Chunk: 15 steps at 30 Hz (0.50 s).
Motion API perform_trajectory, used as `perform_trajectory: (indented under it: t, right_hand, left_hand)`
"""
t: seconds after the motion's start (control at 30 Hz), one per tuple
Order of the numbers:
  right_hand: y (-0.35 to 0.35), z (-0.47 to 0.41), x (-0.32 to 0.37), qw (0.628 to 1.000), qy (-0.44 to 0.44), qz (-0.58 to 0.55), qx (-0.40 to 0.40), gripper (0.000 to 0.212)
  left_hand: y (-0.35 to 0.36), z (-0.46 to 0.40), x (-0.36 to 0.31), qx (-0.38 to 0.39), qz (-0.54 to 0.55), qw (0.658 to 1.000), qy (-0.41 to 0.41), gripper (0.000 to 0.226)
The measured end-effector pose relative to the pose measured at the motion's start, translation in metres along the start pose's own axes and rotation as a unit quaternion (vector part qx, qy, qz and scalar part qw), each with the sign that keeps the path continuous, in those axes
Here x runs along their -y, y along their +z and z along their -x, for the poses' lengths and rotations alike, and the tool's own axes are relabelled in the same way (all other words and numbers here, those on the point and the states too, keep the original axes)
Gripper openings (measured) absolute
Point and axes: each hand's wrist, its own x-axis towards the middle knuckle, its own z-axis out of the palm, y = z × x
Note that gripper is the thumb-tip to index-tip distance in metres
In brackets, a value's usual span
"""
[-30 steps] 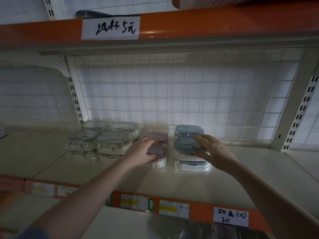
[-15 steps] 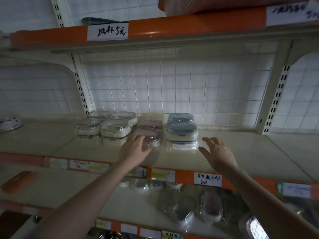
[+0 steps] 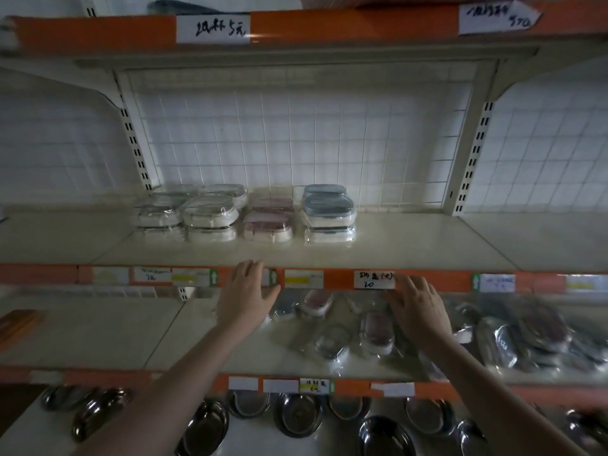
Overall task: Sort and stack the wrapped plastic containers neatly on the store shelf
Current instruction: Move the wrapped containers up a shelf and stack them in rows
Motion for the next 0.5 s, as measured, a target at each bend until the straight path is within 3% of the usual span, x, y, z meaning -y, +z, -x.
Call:
perform_trajectory:
  t: [0.5]
  right_hand:
    - [0.074,0.095,0.037,0.995,-0.002,0.003,0.097,0.041]
  left_hand:
    - [0.009,0.104,0.076,0.098,0.001,0.992,-0.085,0.057]
